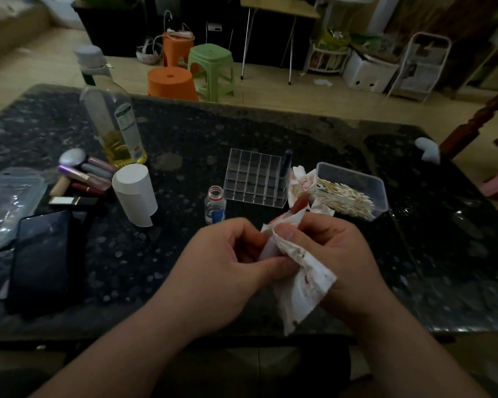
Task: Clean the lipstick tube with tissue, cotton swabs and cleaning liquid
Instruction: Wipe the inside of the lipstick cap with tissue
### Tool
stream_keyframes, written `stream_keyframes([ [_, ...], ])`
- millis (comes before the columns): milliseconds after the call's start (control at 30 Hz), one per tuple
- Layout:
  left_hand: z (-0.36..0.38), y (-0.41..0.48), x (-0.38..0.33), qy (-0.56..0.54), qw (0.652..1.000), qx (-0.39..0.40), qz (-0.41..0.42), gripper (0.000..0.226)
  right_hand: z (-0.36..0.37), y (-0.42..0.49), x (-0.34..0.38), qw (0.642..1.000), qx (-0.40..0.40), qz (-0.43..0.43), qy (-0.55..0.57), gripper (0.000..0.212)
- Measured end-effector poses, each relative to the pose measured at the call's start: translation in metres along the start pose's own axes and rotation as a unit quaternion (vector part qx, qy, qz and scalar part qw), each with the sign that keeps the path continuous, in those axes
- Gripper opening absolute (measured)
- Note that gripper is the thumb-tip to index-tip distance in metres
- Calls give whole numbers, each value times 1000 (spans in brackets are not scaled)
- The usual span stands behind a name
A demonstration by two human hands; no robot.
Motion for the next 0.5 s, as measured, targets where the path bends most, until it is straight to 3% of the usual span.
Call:
stream_keyframes([
  [100,-1,4,5,-82,984,150,-44,25,-6,-1,0,1000,0,2,-10,19],
  [167,-2,2,5,-125,972,191,-47,21,-9,0,0,1000,6,-2,-17,19],
  [367,-2,-1,-1,-159,976,150,-6,21,-19,1,0,994,87,37,59,35],
  [500,-4,-3,-3,-121,989,82,27,22,-21,2,4,995,85,-2,43,40],
])
Point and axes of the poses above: each hand's wrist, its own y-axis towards the middle knuckle, its own z-axis out of the palm, x = y × z, the point moved 4 cm from there along y, towards the middle knuckle, and after that the axes turned 6 degrees about y, right-handed, at the moved point
